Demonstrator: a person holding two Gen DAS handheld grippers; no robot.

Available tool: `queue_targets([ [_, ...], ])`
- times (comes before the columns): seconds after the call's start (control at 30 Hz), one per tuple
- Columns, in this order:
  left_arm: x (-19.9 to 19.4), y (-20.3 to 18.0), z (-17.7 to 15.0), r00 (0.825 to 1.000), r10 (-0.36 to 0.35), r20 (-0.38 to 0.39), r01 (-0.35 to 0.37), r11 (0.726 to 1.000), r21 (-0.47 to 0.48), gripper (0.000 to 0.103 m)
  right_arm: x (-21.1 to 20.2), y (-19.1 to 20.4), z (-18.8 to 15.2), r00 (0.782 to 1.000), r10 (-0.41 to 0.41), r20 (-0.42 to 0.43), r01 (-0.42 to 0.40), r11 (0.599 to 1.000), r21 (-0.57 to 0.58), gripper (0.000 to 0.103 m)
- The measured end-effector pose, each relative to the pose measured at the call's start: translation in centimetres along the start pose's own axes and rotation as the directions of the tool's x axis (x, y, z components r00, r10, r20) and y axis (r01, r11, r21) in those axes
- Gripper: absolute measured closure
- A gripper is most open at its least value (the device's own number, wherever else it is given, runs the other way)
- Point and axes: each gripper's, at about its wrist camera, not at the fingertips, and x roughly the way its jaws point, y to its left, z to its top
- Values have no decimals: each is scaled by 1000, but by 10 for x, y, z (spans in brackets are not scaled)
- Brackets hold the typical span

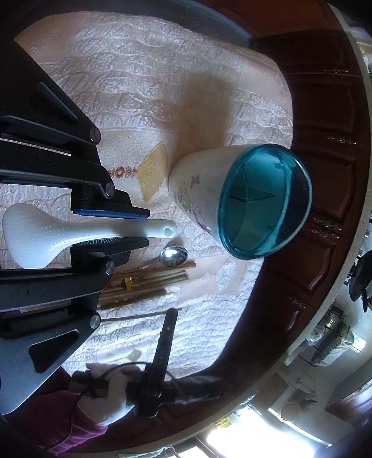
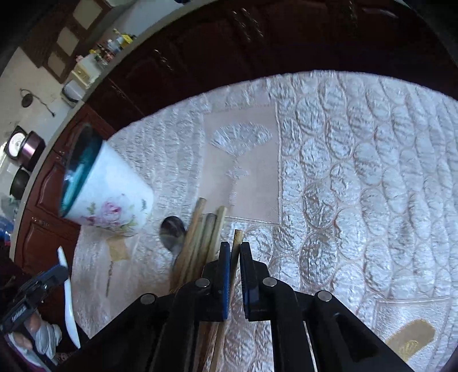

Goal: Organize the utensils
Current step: 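Carry the ceramic spoon into the teal-lidded cup with the left tool while the right tool drops the chopstick in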

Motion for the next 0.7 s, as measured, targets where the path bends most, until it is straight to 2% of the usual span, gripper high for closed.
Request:
queue_targets([
  [0.13,-11,-4,2,1000,-10,21,10,1000,5,92,-30,4,-1,997,44,62,-44,999,3,97],
  [0.27,-35,-5,10,997,-27,69,27,1000,10,92,-66,22,2,986,103,128,-98,994,-46,98],
  [0.5,-84,-5,38,981,-35,193,30,999,28,92,-129,60,8,951,207,230,-174,972,-156,98],
  [0.7,-96,1,71,958,10,285,-16,1000,17,92,-161,91,32,914,274,300,-214,952,-219,98],
])
